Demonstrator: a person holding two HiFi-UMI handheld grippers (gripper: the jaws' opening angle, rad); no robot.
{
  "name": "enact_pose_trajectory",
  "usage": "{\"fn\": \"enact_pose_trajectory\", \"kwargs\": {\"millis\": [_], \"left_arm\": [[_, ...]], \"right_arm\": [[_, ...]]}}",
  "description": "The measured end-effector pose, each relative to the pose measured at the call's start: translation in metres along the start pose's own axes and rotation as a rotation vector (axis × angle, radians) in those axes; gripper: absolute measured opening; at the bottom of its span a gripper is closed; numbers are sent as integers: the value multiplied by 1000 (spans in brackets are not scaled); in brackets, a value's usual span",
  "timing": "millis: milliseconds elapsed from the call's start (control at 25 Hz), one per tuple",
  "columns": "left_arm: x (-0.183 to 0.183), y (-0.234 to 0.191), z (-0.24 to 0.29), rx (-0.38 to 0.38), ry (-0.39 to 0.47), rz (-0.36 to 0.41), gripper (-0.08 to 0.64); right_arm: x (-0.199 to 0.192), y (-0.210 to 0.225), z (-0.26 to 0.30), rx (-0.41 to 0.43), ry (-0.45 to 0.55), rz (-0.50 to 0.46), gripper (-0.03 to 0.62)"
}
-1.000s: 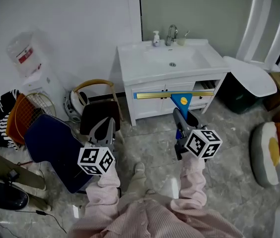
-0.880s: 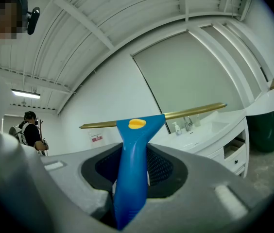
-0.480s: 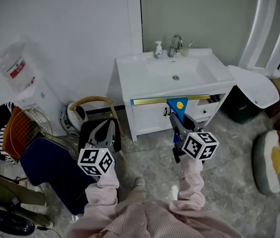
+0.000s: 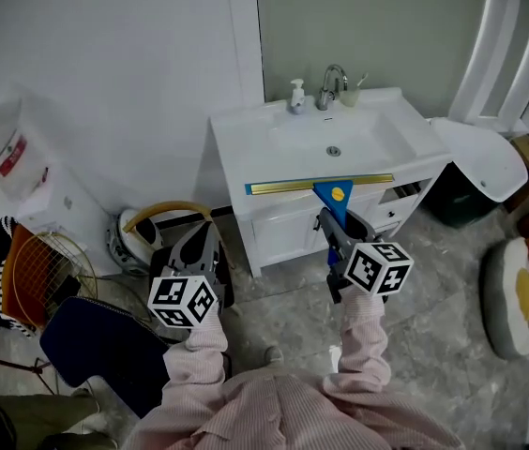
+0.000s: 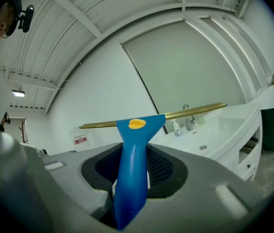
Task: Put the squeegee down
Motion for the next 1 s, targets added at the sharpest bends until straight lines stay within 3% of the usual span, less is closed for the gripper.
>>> {"fn": "enact_pose_trajectory", "kwargs": {"millis": [480, 1000], "left_arm": [[2, -42, 53, -30, -2, -12, 2], [-10, -85, 101, 21, -23, -24, 2]], "right_arm": [[2, 9, 61, -7, -12, -7, 124], [-3, 36, 137, 32, -50, 20, 124]]}}
Point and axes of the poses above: the fingertips, and each gripper's own axes: z forward along the fingers, y to its right, x out of its top, the point moved 1 cm from there along -z, backward along the fingers, and after that the axes turned 1 degree about y, right-handed, at the moved point
